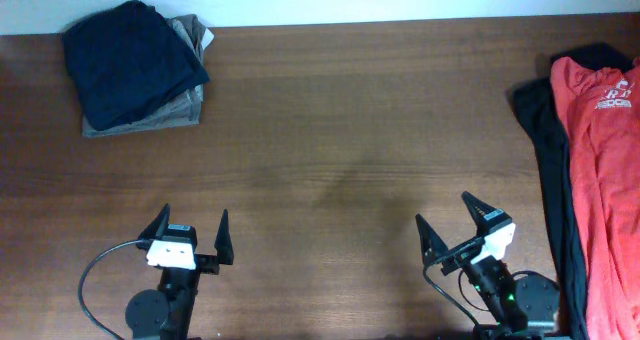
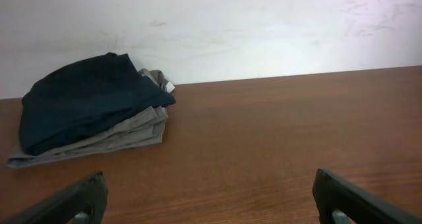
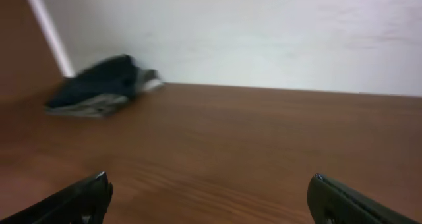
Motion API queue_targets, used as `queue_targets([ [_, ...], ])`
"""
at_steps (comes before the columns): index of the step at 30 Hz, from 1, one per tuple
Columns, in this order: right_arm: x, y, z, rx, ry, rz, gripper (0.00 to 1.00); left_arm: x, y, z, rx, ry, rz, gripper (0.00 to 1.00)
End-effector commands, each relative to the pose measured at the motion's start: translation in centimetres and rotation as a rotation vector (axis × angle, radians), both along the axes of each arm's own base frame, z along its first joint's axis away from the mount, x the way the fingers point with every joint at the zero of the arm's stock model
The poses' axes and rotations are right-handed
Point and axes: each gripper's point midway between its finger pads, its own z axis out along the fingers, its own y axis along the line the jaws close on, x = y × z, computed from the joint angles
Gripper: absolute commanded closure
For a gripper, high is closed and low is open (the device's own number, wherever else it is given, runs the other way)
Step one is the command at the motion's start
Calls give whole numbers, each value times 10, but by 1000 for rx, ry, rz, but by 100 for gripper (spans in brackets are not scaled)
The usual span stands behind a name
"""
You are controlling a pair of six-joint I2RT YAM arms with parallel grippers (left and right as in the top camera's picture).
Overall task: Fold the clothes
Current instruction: 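Reach right gripper to the orange T-shirt on the right pile and grasp it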
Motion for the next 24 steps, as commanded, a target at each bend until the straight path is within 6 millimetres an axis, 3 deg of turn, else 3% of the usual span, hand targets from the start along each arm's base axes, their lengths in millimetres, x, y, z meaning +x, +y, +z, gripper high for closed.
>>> queue_targets([
  [1,-15,18,39,68,-120,128,1,0,1,-2,9,-3,6,1],
  [8,-19,-8,117,54,-295,-47,1,0,1,-2,9,-3,6,1],
  [11,-7,-21,142,-22,-267,-140,1,0,1,-2,9,-3,6,1],
  [15,32,-45,154,-125,-116,-268,1,0,1,-2,9,-3,6,1],
  [19,84,-95,155,-161,140,-506,1,0,1,-2,9,-3,6,1],
  [24,145,-144,138,-217,471,-589,1,0,1,-2,9,-3,6,1],
])
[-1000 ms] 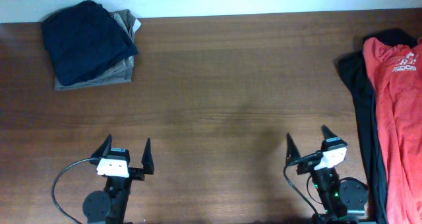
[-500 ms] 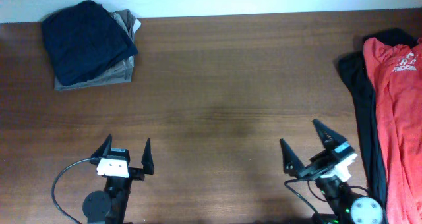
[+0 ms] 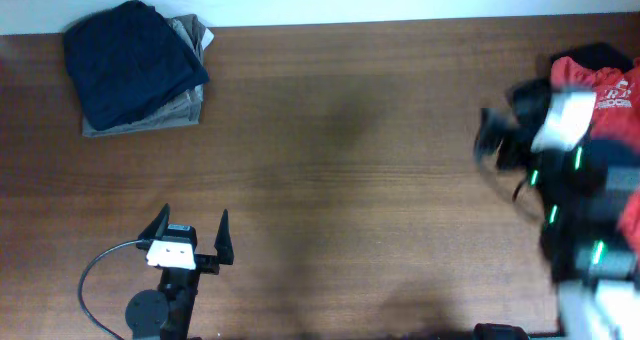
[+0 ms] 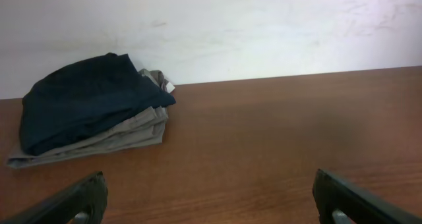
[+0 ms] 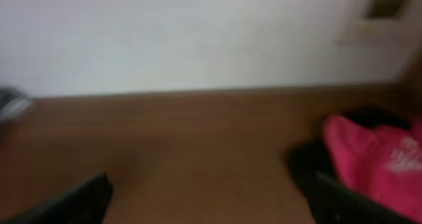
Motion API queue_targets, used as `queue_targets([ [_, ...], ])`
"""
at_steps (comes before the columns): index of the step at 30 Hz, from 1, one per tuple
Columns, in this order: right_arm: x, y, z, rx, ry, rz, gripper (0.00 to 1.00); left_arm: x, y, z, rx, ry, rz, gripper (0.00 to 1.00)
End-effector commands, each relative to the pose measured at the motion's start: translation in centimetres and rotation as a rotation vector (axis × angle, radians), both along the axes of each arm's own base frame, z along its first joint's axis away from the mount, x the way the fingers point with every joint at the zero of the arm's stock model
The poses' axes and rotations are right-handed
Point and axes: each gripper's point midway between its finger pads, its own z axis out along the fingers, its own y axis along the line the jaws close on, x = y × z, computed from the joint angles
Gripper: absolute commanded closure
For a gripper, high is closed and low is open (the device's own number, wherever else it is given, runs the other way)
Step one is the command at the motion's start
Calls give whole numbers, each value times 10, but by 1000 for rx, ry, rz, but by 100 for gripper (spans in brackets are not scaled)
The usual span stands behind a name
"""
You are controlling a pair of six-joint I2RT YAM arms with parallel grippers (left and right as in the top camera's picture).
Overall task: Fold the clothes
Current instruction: 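Reach right gripper to the orange T-shirt on the right pile and grasp it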
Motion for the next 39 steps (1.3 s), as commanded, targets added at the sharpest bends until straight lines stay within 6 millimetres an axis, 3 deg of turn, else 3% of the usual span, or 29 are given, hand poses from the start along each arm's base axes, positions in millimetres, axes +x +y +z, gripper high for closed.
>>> queue_targets([
  [1,38,-56,-7,-46,172,-161,1,0,1,-2,9,-2,6,1],
  [6,74,-118,-45,17,433,-268,1,0,1,-2,9,-2,6,1],
  [10,94,-154,-75,75,506,-332,1,0,1,-2,9,-2,6,1],
  [17,101,-209,-137,66,600,-441,0,0,1,-2,9,-2,6,1],
  [20,101,-227,-159,77,625,-464,5,0,1,-2,9,-2,6,1],
  [30,86,-279,-215,81,698,-518,8,0,1,-2,9,-2,6,1],
  [33,85,-284,-228,101,708,-517,15,0,1,-2,9,-2,6,1],
  [39,95,-279,-244,117,709,-487,18,0,1,-2,9,-2,6,1],
])
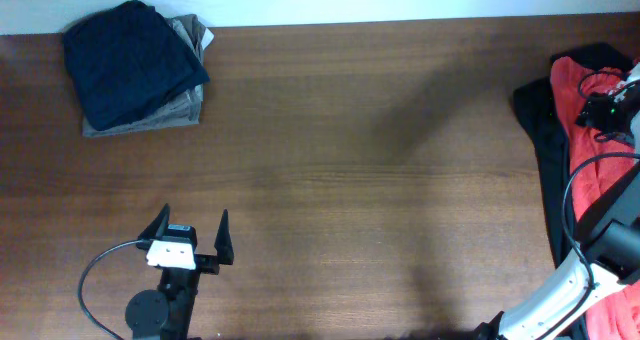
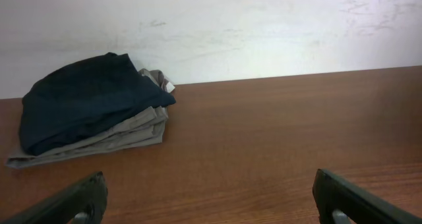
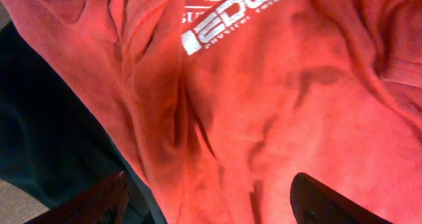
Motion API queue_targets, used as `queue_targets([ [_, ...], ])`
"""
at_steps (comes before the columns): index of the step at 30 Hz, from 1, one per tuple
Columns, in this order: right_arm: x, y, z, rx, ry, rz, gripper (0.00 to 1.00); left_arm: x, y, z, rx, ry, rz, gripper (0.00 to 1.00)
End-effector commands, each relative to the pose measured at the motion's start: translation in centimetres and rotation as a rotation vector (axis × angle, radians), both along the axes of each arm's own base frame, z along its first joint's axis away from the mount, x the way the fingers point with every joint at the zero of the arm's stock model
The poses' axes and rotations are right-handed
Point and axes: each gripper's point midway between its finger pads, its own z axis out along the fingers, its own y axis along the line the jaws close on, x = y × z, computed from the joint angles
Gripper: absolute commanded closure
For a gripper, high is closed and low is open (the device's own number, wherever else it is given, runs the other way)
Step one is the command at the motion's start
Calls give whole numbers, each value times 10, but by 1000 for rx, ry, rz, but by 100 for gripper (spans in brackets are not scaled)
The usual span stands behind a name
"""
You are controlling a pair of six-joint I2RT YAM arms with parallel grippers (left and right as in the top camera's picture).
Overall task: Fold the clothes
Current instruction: 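Reach right gripper to the orange T-shirt on the right pile and grasp it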
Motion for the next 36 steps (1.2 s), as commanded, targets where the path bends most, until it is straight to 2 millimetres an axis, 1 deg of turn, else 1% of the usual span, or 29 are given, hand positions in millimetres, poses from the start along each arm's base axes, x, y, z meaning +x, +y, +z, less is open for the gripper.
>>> queue_targets([
  [1,15,2,-4,1,-24,23,20,0,1,-2,9,-2,6,1],
  [7,28,10,-23,23,-33,53,22,0,1,-2,9,-2,6,1],
  [9,31,12,-28,24,-32,60,24,0,1,-2,9,-2,6,1],
  [12,38,15,-31,17,-42,70,30,0,1,-2,9,-2,6,1],
  [16,43,14,-33,9,-53,74,33,0,1,-2,9,-2,6,1],
  [17,43,14,-34,9,-54,75,36,0,1,-2,9,-2,6,1],
  [24,45,13,-35,7,-58,75,81,0,1,-2,9,-2,6,1],
  [25,45,13,-33,7,-61,72,92,0,1,-2,9,-2,6,1],
  [26,46,15,-31,7,-65,71,96,0,1,-2,9,-2,6,1],
  [28,48,16,-22,0,-78,73,96,0,1,-2,9,-2,6,1],
  [31,50,18,-3,-14,-102,75,96,0,1,-2,9,-2,6,1],
  [33,50,22,12,-12,-127,58,96,0,1,-2,9,-2,6,1],
  [35,53,29,28,-4,-158,75,96,0,1,-2,9,-2,6,1],
  [36,54,34,39,4,-179,89,96,0,1,-2,9,-2,6,1],
])
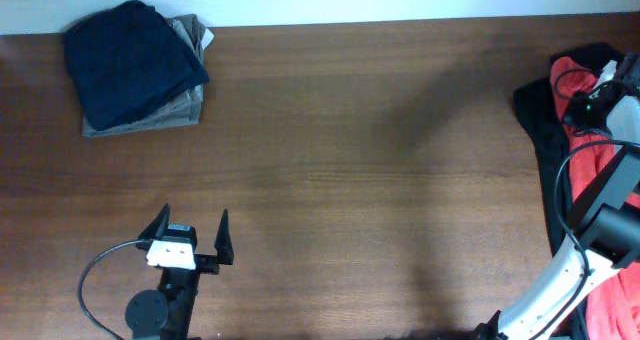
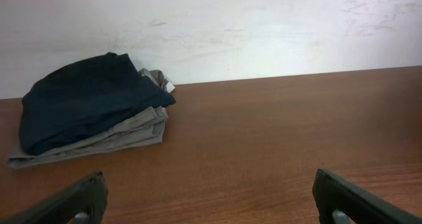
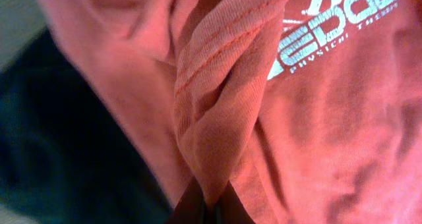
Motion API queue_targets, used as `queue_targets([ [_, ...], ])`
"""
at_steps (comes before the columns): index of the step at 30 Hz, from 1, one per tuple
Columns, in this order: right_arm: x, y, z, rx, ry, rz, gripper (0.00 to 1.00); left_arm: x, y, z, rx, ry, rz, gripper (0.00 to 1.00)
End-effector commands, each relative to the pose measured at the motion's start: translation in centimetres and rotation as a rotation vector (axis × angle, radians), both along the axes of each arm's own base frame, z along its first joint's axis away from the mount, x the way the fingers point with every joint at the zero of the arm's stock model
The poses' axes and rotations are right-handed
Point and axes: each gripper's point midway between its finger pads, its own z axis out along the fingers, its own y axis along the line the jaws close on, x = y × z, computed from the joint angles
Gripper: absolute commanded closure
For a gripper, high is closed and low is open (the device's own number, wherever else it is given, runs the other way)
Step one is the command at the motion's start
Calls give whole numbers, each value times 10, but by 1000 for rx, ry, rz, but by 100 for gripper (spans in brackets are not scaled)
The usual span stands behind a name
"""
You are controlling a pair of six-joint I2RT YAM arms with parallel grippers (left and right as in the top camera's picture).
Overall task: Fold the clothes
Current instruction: 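Reach right gripper to the orange T-shirt on the right pile and grasp it, then drag the orange T-shirt with the right gripper to the table center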
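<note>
A red shirt with white print (image 1: 590, 130) lies crumpled over a black garment (image 1: 540, 120) at the table's far right edge. My right gripper (image 1: 607, 77) is down on it. In the right wrist view the gripper (image 3: 211, 207) is shut on a raised fold of the red shirt (image 3: 316, 118), with the black garment (image 3: 53, 138) to the left. My left gripper (image 1: 190, 242) stands open near the front left, its fingers (image 2: 72, 201) wide apart with nothing between them.
A folded pile, a navy garment on top of a grey one (image 1: 135, 65), sits at the back left corner and also shows as the pile (image 2: 92, 112) in the left wrist view. The brown wooden table (image 1: 380, 180) ends at a white wall behind.
My right gripper was open just above the flat red shirt; now it is shut on a pinched fold of the shirt. The left arm has not moved.
My right gripper was open near the front right of the table, facing across it. It was then blurred near the garments at the right edge, then open over the red shirt's print, and now it grips a fold. The left arm stayed still.
</note>
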Motion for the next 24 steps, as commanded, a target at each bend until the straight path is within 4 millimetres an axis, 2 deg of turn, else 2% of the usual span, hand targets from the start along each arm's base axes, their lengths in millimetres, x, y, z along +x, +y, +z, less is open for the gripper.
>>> queue_targets([
  [1,20,16,79,-16,-161,39,96,0,1,-2,9,-2,6,1],
  [4,25,36,111,36,-243,77,96,0,1,-2,9,-2,6,1],
  [7,31,66,145,103,-329,136,96,0,1,-2,9,-2,6,1],
  [13,30,128,195,151,-395,245,96,0,1,-2,9,-2,6,1],
  [16,29,167,208,167,-392,314,96,0,1,-2,9,-2,6,1],
  [18,27,201,212,202,-379,379,96,0,1,-2,9,-2,6,1],
  [19,26,225,213,237,-369,431,96,0,1,-2,9,-2,6,1],
  [20,26,235,212,251,-366,451,96,0,1,-2,9,-2,6,1],
  [24,23,312,209,333,-334,596,96,0,1,-2,9,-2,6,1],
])
